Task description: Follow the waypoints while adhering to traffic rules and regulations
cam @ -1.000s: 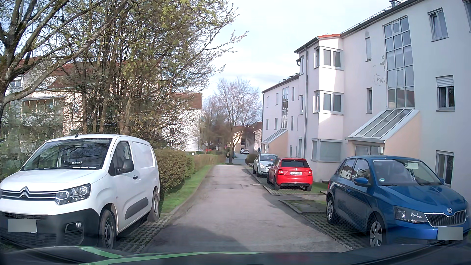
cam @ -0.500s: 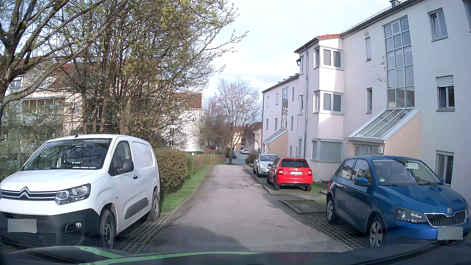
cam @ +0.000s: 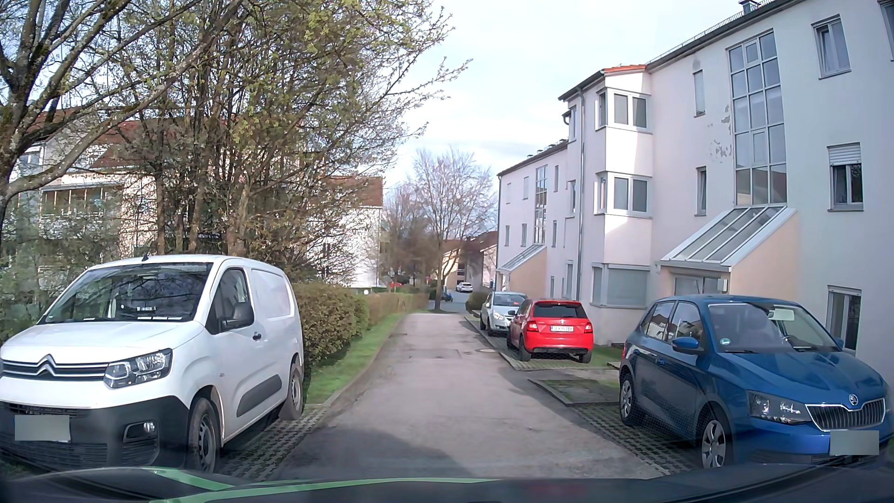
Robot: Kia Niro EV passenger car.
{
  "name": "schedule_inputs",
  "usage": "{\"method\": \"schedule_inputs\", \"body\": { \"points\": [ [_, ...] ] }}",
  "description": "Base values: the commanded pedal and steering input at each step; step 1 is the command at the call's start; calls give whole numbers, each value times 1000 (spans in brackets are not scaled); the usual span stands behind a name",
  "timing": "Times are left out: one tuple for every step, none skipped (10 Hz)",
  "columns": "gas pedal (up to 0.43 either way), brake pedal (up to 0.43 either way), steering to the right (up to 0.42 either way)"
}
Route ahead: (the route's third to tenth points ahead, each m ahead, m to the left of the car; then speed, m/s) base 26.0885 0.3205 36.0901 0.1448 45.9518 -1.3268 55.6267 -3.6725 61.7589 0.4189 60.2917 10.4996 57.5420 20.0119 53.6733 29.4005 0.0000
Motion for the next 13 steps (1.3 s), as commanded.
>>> {"method": "schedule_inputs", "body": {
  "points": [
    [0, 561, 6],
    [0, 561, 6],
    [0, 561, 6],
    [0, 561, 6],
    [0, 561, 6],
    [0, 561, 6],
    [0, 561, 6],
    [0, 561, 6],
    [0, 561, 6],
    [0, 561, 6],
    [0, 561, 6],
    [0, 555, 6],
    [0, 561, 6]
  ]
}}
